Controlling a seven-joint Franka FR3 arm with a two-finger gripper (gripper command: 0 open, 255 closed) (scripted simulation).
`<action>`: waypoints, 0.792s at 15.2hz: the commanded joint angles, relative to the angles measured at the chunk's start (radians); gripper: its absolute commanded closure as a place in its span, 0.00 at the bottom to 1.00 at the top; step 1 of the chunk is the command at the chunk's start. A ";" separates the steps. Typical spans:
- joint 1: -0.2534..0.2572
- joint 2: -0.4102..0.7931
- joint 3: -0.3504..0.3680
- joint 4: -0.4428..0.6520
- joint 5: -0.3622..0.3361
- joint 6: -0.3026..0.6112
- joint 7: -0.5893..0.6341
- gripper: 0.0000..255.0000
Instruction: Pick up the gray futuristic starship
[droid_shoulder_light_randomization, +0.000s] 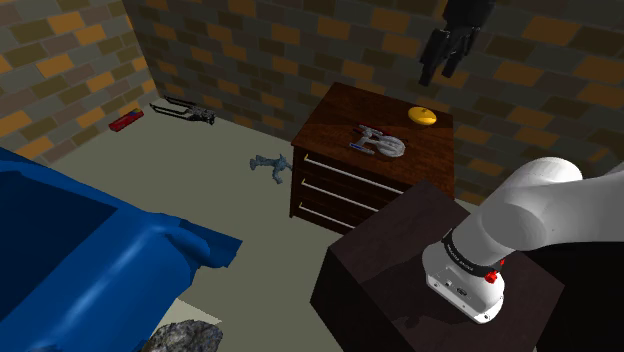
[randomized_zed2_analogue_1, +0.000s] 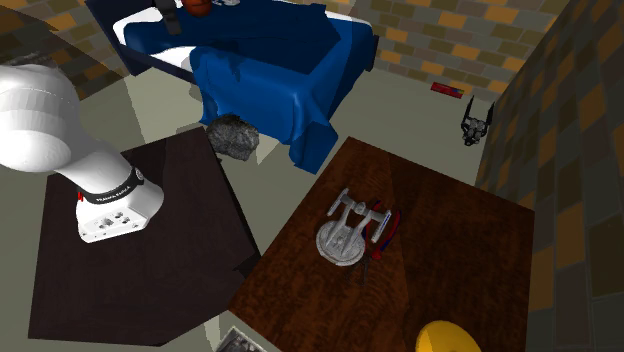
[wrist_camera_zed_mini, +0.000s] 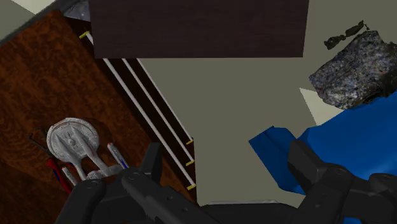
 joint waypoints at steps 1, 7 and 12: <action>0.000 0.000 0.000 0.000 0.000 0.000 0.000 0.00; -0.038 0.136 -0.022 -0.063 -0.008 0.197 0.042 0.00; -0.068 0.279 -0.044 -0.081 -0.012 0.356 0.074 0.00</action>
